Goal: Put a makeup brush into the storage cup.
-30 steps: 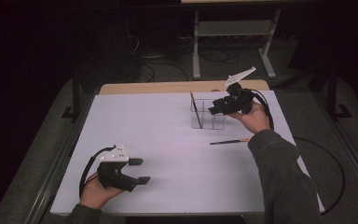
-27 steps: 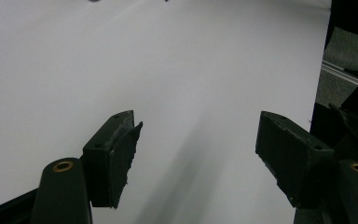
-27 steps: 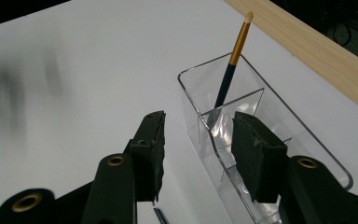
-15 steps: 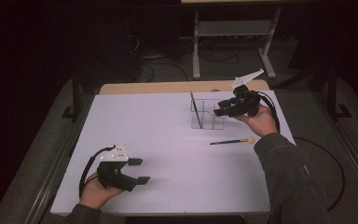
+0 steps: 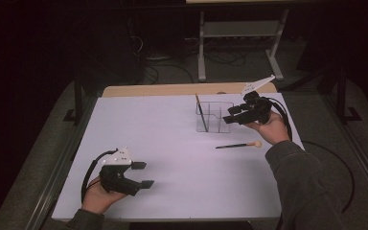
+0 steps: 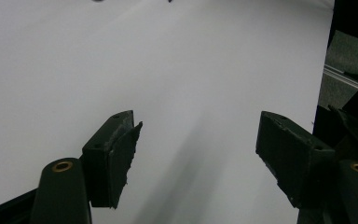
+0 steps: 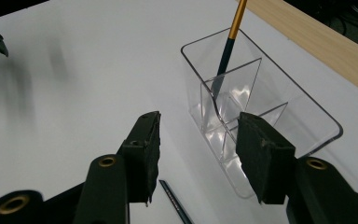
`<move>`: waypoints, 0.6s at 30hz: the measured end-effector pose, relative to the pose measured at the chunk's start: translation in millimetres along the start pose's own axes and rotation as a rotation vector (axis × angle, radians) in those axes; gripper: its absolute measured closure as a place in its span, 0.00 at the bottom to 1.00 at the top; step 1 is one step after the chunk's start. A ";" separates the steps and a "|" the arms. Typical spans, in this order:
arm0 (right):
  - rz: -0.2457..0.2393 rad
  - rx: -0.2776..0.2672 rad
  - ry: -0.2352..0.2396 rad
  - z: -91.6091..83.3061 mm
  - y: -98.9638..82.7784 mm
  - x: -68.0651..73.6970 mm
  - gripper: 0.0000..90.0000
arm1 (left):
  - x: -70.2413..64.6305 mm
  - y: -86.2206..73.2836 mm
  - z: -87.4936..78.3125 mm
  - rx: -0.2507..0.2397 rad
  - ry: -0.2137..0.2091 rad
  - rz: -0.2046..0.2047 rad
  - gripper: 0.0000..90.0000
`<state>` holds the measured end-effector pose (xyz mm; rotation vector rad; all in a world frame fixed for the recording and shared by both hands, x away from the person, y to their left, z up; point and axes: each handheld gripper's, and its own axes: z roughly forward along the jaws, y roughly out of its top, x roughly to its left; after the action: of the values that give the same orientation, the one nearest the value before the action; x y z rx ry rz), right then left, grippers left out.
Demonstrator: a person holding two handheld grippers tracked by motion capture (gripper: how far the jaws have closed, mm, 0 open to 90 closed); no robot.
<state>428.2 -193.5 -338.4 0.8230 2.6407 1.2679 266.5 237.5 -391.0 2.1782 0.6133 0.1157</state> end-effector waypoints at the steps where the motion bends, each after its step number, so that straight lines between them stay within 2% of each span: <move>1: 0.000 0.002 0.000 -0.8 -1.3 -0.1 0.54 | 0.0 -0.1 0.1 0.001 0.000 0.000 0.31; 18: -0.001 0.004 -0.011 -12.7 -15.5 3.9 0.51 | 0.7 0.6 1.5 0.008 -0.002 0.007 0.31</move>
<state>414.3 -208.2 -341.2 0.8268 2.6355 1.2543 267.7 236.4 -391.5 2.1880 0.6060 0.1145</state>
